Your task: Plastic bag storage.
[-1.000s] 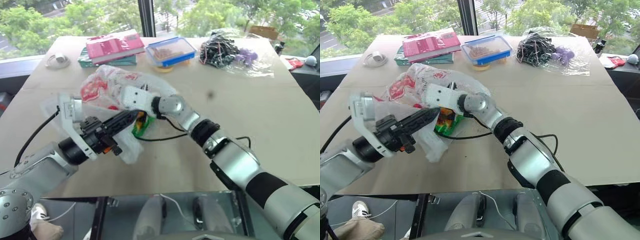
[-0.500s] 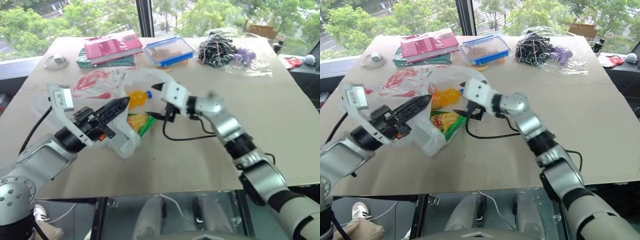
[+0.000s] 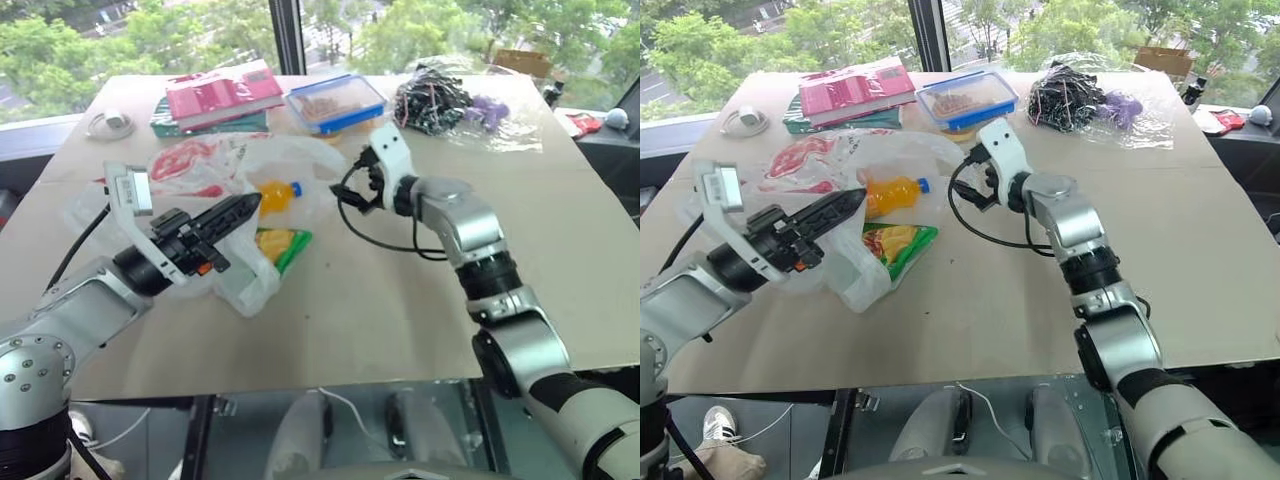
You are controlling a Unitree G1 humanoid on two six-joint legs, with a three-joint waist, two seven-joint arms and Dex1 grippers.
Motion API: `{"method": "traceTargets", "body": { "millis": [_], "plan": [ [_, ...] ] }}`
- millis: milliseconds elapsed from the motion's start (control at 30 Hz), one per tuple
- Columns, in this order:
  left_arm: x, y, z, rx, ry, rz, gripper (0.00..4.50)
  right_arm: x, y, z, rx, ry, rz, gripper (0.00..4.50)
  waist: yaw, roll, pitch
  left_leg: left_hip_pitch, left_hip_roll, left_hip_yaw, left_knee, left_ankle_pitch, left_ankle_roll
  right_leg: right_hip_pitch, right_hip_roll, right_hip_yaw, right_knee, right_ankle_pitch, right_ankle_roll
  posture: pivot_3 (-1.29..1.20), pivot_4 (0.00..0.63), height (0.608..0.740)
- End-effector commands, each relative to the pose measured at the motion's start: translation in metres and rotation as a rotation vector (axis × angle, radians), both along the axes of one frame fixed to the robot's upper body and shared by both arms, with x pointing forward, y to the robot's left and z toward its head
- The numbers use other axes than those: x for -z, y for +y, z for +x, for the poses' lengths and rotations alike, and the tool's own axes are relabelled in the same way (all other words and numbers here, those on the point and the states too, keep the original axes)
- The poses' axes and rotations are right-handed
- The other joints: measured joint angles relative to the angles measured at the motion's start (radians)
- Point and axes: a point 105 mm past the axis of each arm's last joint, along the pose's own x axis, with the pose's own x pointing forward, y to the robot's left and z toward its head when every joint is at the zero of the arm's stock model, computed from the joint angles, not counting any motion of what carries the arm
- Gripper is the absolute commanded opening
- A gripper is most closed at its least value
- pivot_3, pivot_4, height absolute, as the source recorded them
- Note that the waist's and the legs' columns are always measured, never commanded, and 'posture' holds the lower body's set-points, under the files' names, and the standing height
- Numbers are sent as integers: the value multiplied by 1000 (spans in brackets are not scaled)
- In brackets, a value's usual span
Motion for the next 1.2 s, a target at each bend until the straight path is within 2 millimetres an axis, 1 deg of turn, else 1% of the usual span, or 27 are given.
{"method": "traceTargets", "body": {
  "millis": [33,100,133,200,267,300,333,400,467,500,533,633,767,867,933,1033,1067,1200],
  "plan": [
    [-10,-3,-4,3,-51,49,0,-22,8,6,-37,-16,108,4228,0,0,0,0,0,0,0,0,0,0,0,0,0,0,0,0,150,740],
    [-10,-5,-5,3,-54,57,0,-25,7,8,-60,-13,124,3721,0,0,0,0,0,0,0,0,0,0,0,0,-1,0,0,0,150,740],
    [-10,-6,-4,6,-53,57,0,-25,6,8,-69,-11,129,3547,3,0,0,0,0,0,0,0,0,0,0,0,-1,0,0,0,150,740],
    [-9,-5,-3,5,-34,53,0,-27,3,9,-78,-7,145,2756,4,0,0,-1,0,0,0,0,0,0,-1,0,-2,0,0,0,150,740],
    [-12,-1,-2,7,-14,13,0,-30,1,10,-92,-8,161,1907,3,0,0,-1,0,-1,0,0,0,0,-1,-1,-1,0,0,0,150,740],
    [-13,0,-1,0,-13,11,253,-31,-2,10,-94,-8,164,1386,2,0,0,-1,0,-1,0,0,0,0,-1,-1,-1,0,0,0,150,740],
    [-13,0,0,2,-10,6,524,-32,-4,11,-93,-10,165,1041,2,0,0,-1,0,-1,0,0,0,0,-1,-1,-1,0,0,0,150,740],
    [-11,-4,0,17,-3,16,1225,-32,-13,14,-75,-16,166,72,1,0,0,-1,0,-1,0,0,0,0,-1,-1,-1,0,0,0,150,740],
    [-8,-5,2,18,16,17,2066,-34,-20,17,-58,-18,175,0,3,0,0,-1,0,-1,0,0,0,0,-1,-1,-1,0,0,0,150,740],
    [-6,-7,1,34,27,18,2532,-35,-24,18,-52,-20,181,0,3,0,0,-1,0,-1,0,0,0,0,-1,-1,-1,0,0,0,150,740],
    [-4,-6,-3,55,40,27,2881,-37,-27,19,-44,-24,185,0,3,0,0,-1,0,-1,0,0,0,0,-1,-1,-1,0,0,0,150,740],
    [5,-9,-11,122,81,43,2881,-38,-34,21,-22,-33,184,0,2,1,1,-1,0,0,0,0,0,0,-1,0,-2,0,0,0,150,740],
    [17,-17,-14,142,121,40,2881,-40,-41,23,0,-36,182,0,3,1,1,-1,0,-1,-1,0,0,0,-1,-1,-2,0,0,0,150,740],
    [22,-9,-21,127,147,46,2881,-39,-45,24,8,-34,176,0,1,1,1,-1,0,-1,-1,0,0,0,-1,0,-2,0,0,0,150,740],
    [25,-6,-30,164,183,51,2881,-37,-48,25,18,-31,174,0,1,1,1,-1,0,0,-1,0,0,0,-1,0,-2,0,0,0,150,740],
    [27,-13,-50,285,239,36,2881,-39,-48,25,21,-33,176,0,1,2,1,-1,0,-1,-2,0,0,0,-1,-1,-2,0,0,0,150,740],
    [31,-15,-53,303,257,49,2881,-39,-48,25,23,-34,178,0,2,2,1,-1,0,-1,-2,0,0,0,-1,-1,-2,0,0,0,150,740],
    [41,-23,-58,330,283,60,2881,-38,-47,24,26,-32,181,0,3,3,2,-1,0,0,-2,0,0,0,-2,0,-2,-2,-4,0,150,740]
  ]
}}
